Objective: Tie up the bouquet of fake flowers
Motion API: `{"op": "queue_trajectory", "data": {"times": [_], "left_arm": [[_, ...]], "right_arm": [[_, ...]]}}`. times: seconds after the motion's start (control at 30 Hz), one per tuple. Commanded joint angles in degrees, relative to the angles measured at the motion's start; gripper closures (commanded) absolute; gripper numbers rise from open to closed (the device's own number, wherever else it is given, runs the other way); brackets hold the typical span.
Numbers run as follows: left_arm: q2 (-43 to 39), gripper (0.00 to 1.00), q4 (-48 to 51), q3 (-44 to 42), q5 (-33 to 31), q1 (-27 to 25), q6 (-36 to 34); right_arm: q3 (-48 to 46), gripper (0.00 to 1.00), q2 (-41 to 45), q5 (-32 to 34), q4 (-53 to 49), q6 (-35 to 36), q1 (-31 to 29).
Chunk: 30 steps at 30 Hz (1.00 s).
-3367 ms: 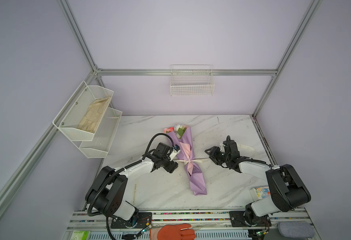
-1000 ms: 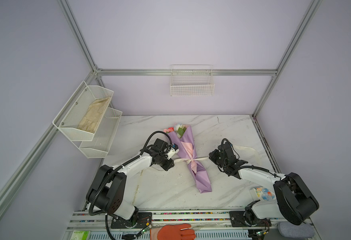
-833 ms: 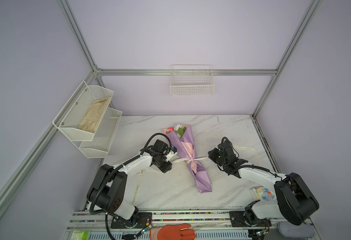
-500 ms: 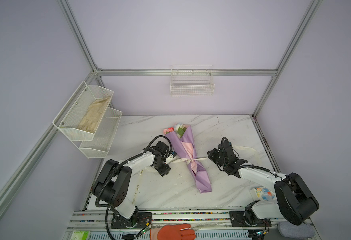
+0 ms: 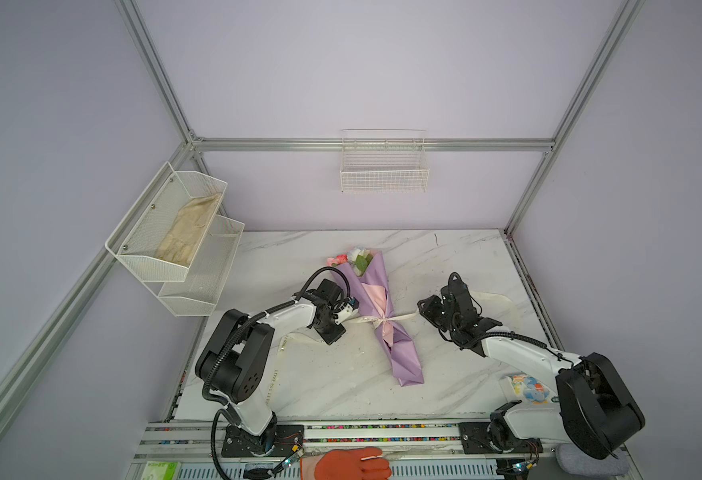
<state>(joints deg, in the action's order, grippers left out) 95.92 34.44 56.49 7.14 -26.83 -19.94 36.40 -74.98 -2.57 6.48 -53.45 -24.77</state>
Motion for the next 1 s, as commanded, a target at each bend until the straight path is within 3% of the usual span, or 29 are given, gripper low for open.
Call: {"op": "queue_trajectory", "data": {"times": [0.0, 0.13, 0.2, 0.3, 0.4, 0.6, 0.83, 0.97], "left_arm": [[-7.4, 1.00, -0.5, 2.5, 3.7, -0.4, 2.1], [-13.9, 1.00, -4.4, 0.9, 10.2, -0.7, 5.4], [-17.0, 1.00, -6.9, -0.1, 13.1, -0.8, 7.2], [-17.8, 1.00, -9.0, -0.5, 16.3, -1.2, 9.5], [-17.3, 0.99, -9.4, 0.1, 17.5, -1.8, 11.2], [-16.3, 0.98, -9.8, 1.2, 19.8, -3.0, 12.3], [-16.2, 0.97, -10.0, 1.3, 19.8, -3.4, 12.4], [-16.1, 0.96, -10.0, 1.2, 20.0, -3.5, 12.3]], "right_arm": [[-0.9, 0.66, 2.1, -0.5, -3.3, 0.9, 4.0], [1.8, 0.61, 3.5, -4.7, -3.8, 9.7, 5.2], [3.0, 0.59, 3.4, -10.8, -1.8, 12.6, 5.1], [4.0, 0.58, 2.7, -19.6, 0.6, 13.5, 4.3], [4.5, 0.58, 2.4, -22.9, 2.1, 13.5, 0.0], [4.3, 0.56, -0.2, -28.2, 9.9, 4.6, -6.3], [3.6, 0.49, -3.4, -24.9, 21.2, -9.2, -12.9], [3.7, 0.48, -6.7, -23.6, 25.3, -12.1, -15.4]]}}
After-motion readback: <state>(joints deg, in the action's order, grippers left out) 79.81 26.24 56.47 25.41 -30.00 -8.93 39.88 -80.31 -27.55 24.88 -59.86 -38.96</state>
